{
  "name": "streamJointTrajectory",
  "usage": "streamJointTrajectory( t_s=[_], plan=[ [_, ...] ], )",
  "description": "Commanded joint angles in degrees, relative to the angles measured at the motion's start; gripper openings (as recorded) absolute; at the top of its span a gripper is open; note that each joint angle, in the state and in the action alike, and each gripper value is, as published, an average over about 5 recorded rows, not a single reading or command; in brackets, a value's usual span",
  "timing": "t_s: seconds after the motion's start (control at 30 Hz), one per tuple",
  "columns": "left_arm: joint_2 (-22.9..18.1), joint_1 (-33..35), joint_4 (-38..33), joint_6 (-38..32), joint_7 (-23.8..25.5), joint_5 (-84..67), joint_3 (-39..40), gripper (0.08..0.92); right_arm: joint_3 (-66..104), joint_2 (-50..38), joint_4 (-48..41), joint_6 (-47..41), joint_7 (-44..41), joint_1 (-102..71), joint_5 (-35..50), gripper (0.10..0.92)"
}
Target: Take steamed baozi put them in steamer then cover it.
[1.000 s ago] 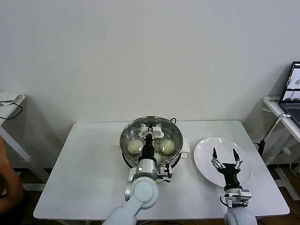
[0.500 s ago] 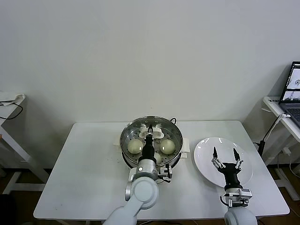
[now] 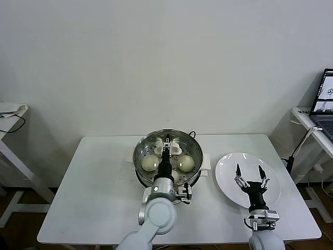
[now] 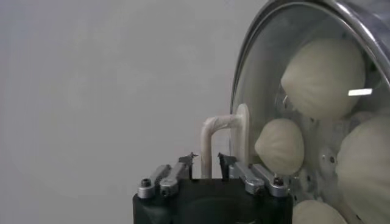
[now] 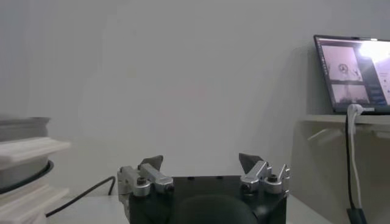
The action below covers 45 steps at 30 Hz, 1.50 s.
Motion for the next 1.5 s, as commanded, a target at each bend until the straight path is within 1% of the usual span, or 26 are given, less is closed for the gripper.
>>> streamJointTrajectory(
  t_s=[0.03,0.13,0.27,0.43,0.53,0.6,0.7,0.77,0.83,0.9,0.97,1.03,1.2,1.5],
  plan=[
    [1.6,1.9,-5.3,0.5,0.7,-1.0,0.5,0.604,-0.2,0.0,0.2,-0.1,0.1,0.3,-0.2,0.823],
    [2.7,3.5,-8.4,0.6,0.7,-1.7,0.4,0.640,-0.3,0.1,0.2,-0.1,0.2,0.6,-0.5,0.823],
    [4.9,5.9,-13.7,0.7,0.7,-3.2,-0.5,0.663,-0.5,0.2,0.2,-0.2,0.3,0.9,-0.9,0.823],
    [9.6,10.1,-21.8,0.0,1.0,-7.8,-3.8,0.780,-0.1,0.1,0.2,-0.4,1.3,1.2,-1.9,0.823],
    [12.5,13.3,-26.3,-1.4,0.4,-14.3,-7.8,0.816,-0.2,-0.3,0.6,-2.2,2.8,1.1,-1.9,0.823],
    [13.5,15.7,-28.8,-2.7,-2.6,-21.7,-12.6,0.821,-0.4,-0.6,1.3,-3.7,3.8,1.0,-1.5,0.823],
    [13.0,19.3,-30.7,-6.9,-11.9,-40.1,-21.7,0.822,-0.3,-1.1,2.6,-4.9,3.7,0.4,-0.3,0.823],
    [11.8,21.0,-29.8,-13.1,-17.8,-54.4,-27.7,0.823,0.0,-1.3,3.7,-5.5,2.7,-0.3,1.2,0.823],
    [10.6,22.1,-27.4,-20.4,-20.8,-66.3,-33.2,0.823,0.2,-1.5,4.8,-5.9,1.4,-1.0,2.9,0.823],
    [10.2,22.5,-24.5,-26.4,-21.5,-77.2,-37.8,0.823,0.2,-1.5,5.3,-5.6,0.7,-1.4,3.7,0.823],
    [10.0,22.7,-21.5,-30.8,-20.9,-86.4,-41.5,0.823,0.2,-1.5,5.3,-5.1,0.6,-1.5,3.8,0.823],
    [9.9,23.0,-18.4,-34.4,-20.0,-92.5,-44.2,0.823,0.4,-1.4,5.2,-5.0,0.6,-1.5,3.9,0.823],
    [9.9,24.0,-10.7,-39.9,-17.8,-96.2,-46.4,0.823,0.8,-0.6,5.7,-5.1,0.9,-2.4,3.8,0.823],
    [8.4,24.7,-4.8,-41.1,-15.2,-96.5,-47.1,0.823,1.1,0.8,6.0,-5.3,1.8,-4.8,0.5,0.823]
  ],
)
